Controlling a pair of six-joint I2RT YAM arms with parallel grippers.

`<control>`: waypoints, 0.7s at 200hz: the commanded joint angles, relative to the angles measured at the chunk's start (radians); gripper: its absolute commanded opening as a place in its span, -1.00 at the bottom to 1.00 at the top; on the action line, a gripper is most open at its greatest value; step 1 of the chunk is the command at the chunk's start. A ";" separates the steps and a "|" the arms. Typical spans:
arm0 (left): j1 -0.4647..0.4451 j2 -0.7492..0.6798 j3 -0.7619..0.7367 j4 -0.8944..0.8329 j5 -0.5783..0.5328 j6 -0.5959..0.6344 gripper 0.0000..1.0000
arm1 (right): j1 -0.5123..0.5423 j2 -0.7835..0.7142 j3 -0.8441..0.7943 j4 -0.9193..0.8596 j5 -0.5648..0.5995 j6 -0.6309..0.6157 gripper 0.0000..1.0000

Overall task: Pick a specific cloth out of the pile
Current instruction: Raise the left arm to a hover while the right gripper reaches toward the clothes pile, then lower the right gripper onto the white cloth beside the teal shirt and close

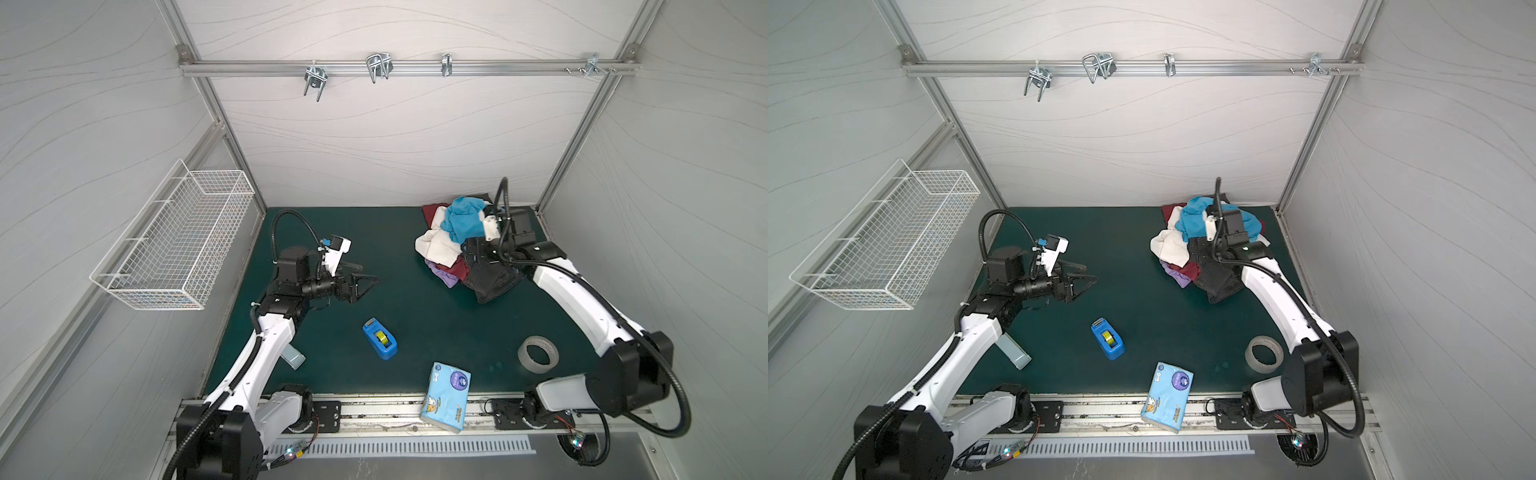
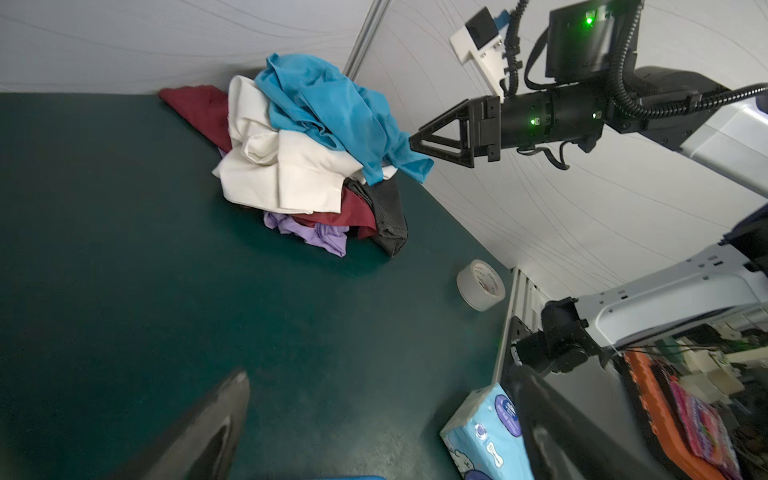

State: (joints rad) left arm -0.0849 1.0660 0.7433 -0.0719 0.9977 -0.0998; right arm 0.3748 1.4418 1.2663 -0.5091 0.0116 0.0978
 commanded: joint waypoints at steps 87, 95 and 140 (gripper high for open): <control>-0.011 0.017 -0.002 -0.003 0.098 0.087 0.98 | 0.167 0.443 0.344 -0.143 0.217 -0.095 0.57; -0.012 0.018 0.001 -0.006 0.099 0.093 0.98 | 0.170 0.466 0.367 -0.151 0.247 -0.099 0.58; -0.013 0.029 0.004 -0.040 0.098 0.136 0.98 | 0.166 0.567 0.448 -0.150 0.350 -0.147 0.65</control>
State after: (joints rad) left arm -0.0940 1.0855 0.7418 -0.0929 1.0718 -0.0143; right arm 0.5411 1.9572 1.6588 -0.6216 0.2741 -0.0029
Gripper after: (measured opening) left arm 0.989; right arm 0.820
